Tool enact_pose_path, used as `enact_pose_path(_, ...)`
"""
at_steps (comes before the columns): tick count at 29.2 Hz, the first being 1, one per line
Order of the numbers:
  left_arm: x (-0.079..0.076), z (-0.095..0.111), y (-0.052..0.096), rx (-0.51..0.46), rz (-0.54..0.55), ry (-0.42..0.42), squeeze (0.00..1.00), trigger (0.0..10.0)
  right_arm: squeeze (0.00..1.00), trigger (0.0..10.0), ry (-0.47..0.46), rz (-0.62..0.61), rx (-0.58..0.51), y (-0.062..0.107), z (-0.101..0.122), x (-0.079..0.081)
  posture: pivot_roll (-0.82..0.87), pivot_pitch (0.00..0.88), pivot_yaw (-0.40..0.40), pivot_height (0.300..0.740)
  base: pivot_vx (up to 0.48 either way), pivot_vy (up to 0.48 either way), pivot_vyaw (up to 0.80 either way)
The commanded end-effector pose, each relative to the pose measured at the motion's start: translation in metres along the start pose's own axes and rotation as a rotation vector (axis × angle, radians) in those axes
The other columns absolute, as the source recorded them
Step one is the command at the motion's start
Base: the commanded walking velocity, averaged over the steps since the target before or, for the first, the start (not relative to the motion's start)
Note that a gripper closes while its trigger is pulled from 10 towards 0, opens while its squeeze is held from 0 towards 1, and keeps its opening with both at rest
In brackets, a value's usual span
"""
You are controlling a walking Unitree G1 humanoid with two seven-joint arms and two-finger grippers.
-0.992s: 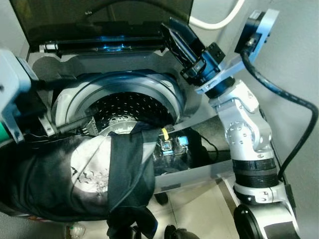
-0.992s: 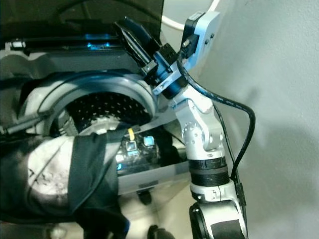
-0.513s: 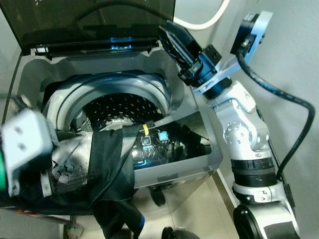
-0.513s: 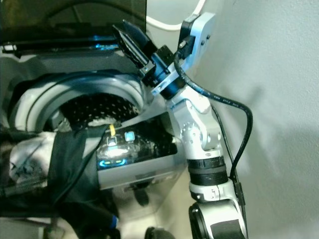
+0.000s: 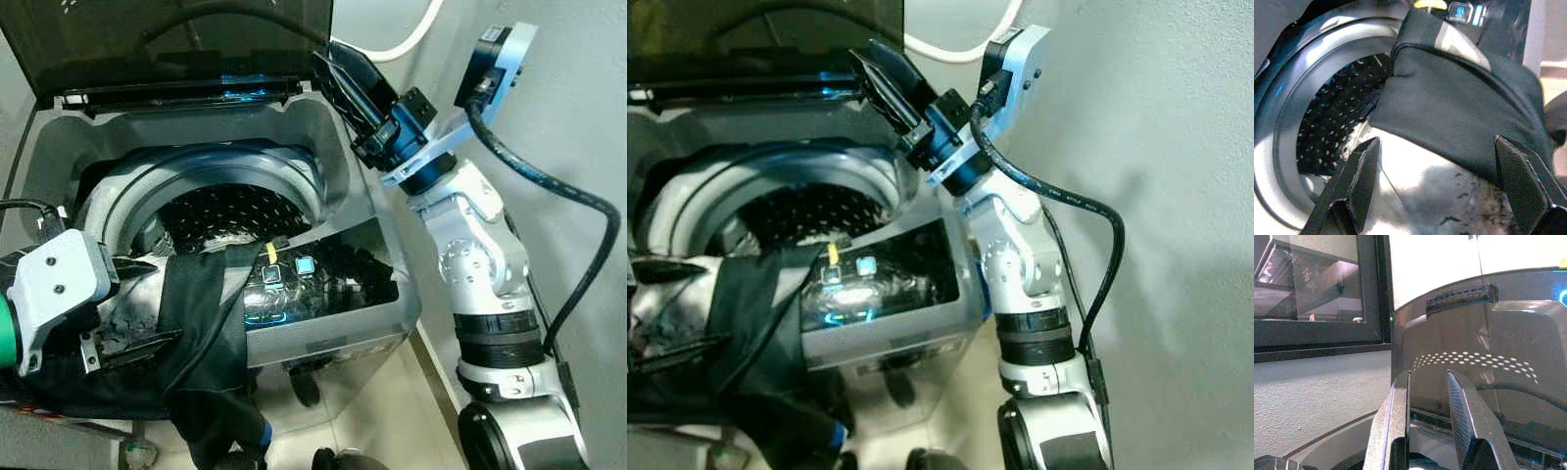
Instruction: Clothes washing
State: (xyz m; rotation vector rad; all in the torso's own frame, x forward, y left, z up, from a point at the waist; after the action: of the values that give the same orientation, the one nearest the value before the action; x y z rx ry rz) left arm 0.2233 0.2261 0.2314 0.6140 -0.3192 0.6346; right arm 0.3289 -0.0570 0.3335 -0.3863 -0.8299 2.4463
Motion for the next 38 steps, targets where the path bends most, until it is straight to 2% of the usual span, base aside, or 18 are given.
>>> enact_pose_path(1,0.000,-0.003,-0.002,0.011,-0.007,-0.010,0.00,10.0,0.00,10.0,0.015,0.005,-0.002,0.000,0.001,0.000,0.19,0.086,0.019,0.740,0.000,0.000,0.00)
enact_pose_path(3,0.000,-0.005,-0.004,0.009,-0.013,-0.012,0.00,10.0,0.00,10.0,0.015,0.005,-0.001,0.000,0.001,0.001,0.19,0.086,0.019,0.740,0.000,0.000,0.00)
enact_pose_path(5,-0.002,-0.006,-0.006,-0.018,-0.034,0.027,0.00,10.0,0.00,10.0,0.016,0.004,-0.003,0.000,0.001,0.001,0.19,0.085,0.020,0.740,0.000,0.000,0.00)
enact_pose_path(10,-0.003,-0.009,-0.007,-0.024,-0.042,0.055,0.00,9.8,0.00,10.0,0.018,0.004,-0.003,-0.001,0.002,0.000,0.19,0.085,0.020,0.740,0.000,0.000,0.00)
enact_pose_path(11,-0.004,-0.010,-0.007,-0.024,-0.044,0.065,0.00,5.6,0.00,10.0,0.019,0.003,-0.003,0.000,0.002,0.000,0.19,0.084,0.019,0.740,0.000,0.000,0.00)
enact_pose_path(13,-0.005,-0.013,-0.007,-0.023,-0.048,0.075,0.00,2.6,0.00,10.0,0.020,0.003,-0.001,0.000,0.002,0.000,0.19,0.083,0.018,0.740,0.000,0.000,0.00)
enact_pose_path(14,-0.005,-0.013,-0.007,-0.023,-0.048,0.075,0.00,2.6,0.00,10.0,0.020,0.003,-0.001,0.000,0.002,0.000,0.19,0.083,0.018,0.740,0.000,0.000,0.00)
enact_pose_path(15,-0.006,-0.015,-0.006,-0.023,-0.050,0.083,0.00,0.0,0.00,10.0,0.020,0.003,-0.001,0.000,0.002,0.000,0.19,0.083,0.018,0.740,0.000,0.000,0.00)
enact_pose_path(37,0.001,-0.014,-0.005,-0.049,-0.020,0.080,0.00,0.0,0.00,10.0,0.021,0.009,-0.002,-0.001,0.003,-0.001,0.18,0.072,0.010,0.740,0.000,0.000,0.00)
enact_pose_path(38,0.006,-0.010,-0.005,-0.068,0.014,0.067,0.00,0.0,0.00,10.0,0.022,0.009,-0.002,-0.001,0.003,-0.001,0.18,0.072,0.010,0.740,0.000,0.000,0.00)
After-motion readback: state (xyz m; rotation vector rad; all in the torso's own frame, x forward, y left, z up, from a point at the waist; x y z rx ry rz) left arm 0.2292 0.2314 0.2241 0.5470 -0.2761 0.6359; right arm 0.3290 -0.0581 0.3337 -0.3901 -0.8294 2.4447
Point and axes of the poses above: a point about 5 cm out from each wrist's last joint towards the gripper, its own y axis pointing back from the gripper into the wrist, its own z axis along the axis of the wrist's last joint, x = y × z, the point moved 3 cm from there along -y, pointing out of the wrist towards the gripper, and after that the axes turned 1 degree about y, right-handed, at the moved point
